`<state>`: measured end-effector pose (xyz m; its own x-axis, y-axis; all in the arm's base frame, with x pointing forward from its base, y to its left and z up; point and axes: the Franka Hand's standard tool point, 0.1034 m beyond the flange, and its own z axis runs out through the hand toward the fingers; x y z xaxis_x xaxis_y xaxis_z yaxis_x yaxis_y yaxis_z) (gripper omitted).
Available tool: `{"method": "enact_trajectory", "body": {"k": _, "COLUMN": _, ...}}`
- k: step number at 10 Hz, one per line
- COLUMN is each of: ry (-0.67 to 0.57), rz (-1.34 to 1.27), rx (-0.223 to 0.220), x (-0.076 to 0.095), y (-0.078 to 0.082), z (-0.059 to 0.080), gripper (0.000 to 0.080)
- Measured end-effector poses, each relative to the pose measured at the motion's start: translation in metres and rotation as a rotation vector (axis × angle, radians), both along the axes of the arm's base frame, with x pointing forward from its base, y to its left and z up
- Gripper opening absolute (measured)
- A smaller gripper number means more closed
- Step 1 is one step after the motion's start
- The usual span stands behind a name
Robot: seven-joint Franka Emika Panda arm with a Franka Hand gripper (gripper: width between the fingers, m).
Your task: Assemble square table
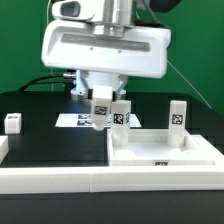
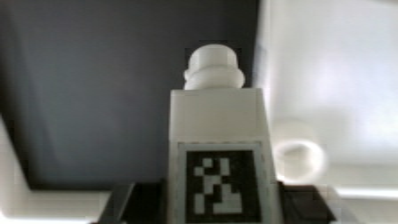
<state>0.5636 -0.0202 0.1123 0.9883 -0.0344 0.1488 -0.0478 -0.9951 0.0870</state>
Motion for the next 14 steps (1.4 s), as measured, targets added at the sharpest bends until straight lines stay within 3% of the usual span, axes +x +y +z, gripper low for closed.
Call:
{"method": "enact_trajectory", "body": {"k": 2, "ry": 0.026, "rz": 0.020, "rx": -0.008, "x": 0.017, "y": 0.017, "z": 0.003, "gripper": 0.0290}}
{"method": "enact_trajectory", "body": {"k": 6, "ry": -0.058, "rz": 0.021, "rx": -0.018, "x": 0.023, "y": 0.019, "z": 0.003, "gripper": 0.0290}}
{"method": "enact_trajectory", "body": {"k": 8, "ry": -0.195, "rz": 0.036, "rx": -0.016, "x": 0.028, "y": 0.036, "z": 0.003, "gripper": 0.0290}}
{"method": "enact_trajectory", "body": {"k": 12, "ry": -0.206, "rz": 0.006, "rx": 0.019, "x": 0.034, "y": 0.070, "z": 0.002, "gripper": 0.0290}}
{"method": "enact_trajectory", "body": {"k": 14, "ry": -0.203, "rz": 0.016, "rx": 0.016, "x": 0.034, "y": 0.069, "z": 0.001, "gripper": 0.0290}}
